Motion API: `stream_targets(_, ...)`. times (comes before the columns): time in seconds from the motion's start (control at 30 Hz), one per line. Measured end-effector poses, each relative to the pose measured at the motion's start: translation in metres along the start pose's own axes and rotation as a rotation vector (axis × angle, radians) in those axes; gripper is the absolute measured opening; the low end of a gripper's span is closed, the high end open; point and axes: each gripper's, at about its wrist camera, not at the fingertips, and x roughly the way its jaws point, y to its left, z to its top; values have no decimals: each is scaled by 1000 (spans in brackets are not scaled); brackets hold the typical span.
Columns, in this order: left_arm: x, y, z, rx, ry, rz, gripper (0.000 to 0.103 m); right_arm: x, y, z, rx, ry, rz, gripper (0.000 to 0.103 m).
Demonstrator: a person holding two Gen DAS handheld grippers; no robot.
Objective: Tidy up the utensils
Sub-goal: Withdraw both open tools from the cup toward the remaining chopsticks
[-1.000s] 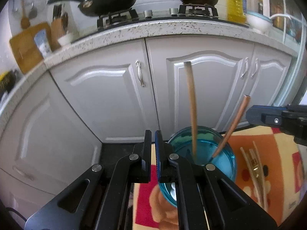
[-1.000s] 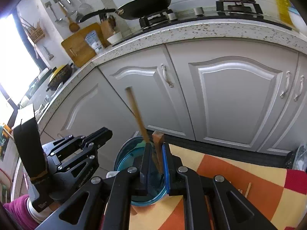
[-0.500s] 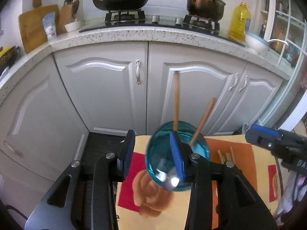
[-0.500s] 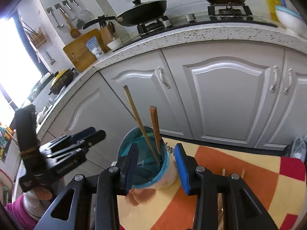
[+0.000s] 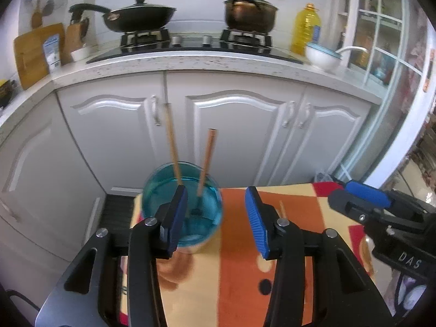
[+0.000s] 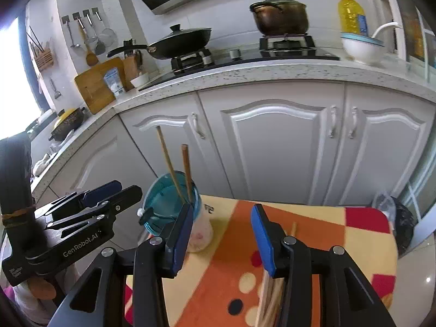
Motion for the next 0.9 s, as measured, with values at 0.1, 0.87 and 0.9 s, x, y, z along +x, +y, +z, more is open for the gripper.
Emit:
stream_targets(0.1, 0, -17, -4, 28, 1, -15, 44, -12, -8, -8, 14, 3, -12, 43)
stream_targets(0.87, 28, -57, -25, 37, 117, -115, 50, -27, -64, -41, 89, 49, -119, 44)
stream_targets(0.9, 29, -55, -27, 29, 125, -119, 50, -24, -64, -42, 92, 57, -118, 44)
